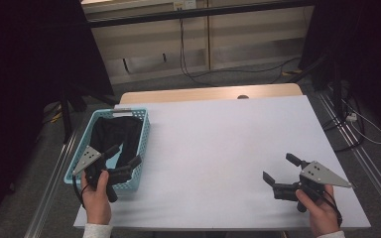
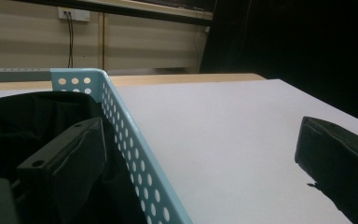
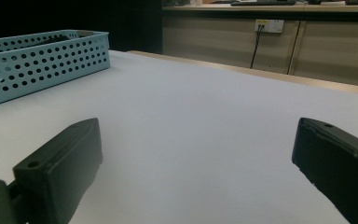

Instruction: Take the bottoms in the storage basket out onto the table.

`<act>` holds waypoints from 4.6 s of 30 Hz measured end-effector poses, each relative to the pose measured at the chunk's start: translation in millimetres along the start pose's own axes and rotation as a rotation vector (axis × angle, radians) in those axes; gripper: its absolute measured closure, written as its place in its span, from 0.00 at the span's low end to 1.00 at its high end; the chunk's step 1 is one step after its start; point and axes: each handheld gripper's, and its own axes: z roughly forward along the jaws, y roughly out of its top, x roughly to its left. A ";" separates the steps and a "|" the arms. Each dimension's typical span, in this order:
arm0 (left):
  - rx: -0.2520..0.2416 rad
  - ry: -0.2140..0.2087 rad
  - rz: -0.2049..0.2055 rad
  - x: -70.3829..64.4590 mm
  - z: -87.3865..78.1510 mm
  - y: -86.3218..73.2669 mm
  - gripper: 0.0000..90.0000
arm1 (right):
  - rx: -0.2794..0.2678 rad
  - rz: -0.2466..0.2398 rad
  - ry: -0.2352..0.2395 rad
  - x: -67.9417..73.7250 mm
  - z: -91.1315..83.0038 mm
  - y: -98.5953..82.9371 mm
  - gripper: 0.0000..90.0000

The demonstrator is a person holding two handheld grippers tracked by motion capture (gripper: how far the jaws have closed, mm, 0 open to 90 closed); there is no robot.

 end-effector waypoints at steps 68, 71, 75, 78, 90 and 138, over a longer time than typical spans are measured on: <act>0.213 0.124 0.021 84.6 59.8 44.2 0.04 | 0.037 -0.020 0.033 -0.6 -1.4 -1.7 0.02; 0.235 0.132 0.018 91.3 61.8 41.5 0.06 | 0.040 -0.018 0.035 -0.5 -1.4 -1.8 0.02; 0.290 0.149 0.061 95.5 67.0 39.0 0.06 | 0.040 -0.026 0.044 -0.1 -1.3 -1.9 0.02; 0.320 0.145 0.057 96.4 72.0 38.0 0.06 | 0.044 -0.028 0.047 0.6 -1.2 -1.8 0.02; 0.479 0.188 0.082 106.2 92.6 17.0 0.06 | 0.052 -0.030 0.059 3.1 -0.5 -2.2 0.02; 0.782 0.159 0.051 91.4 121.6 2.9 0.62 | 0.061 -0.043 0.066 4.1 0.3 -2.2 0.03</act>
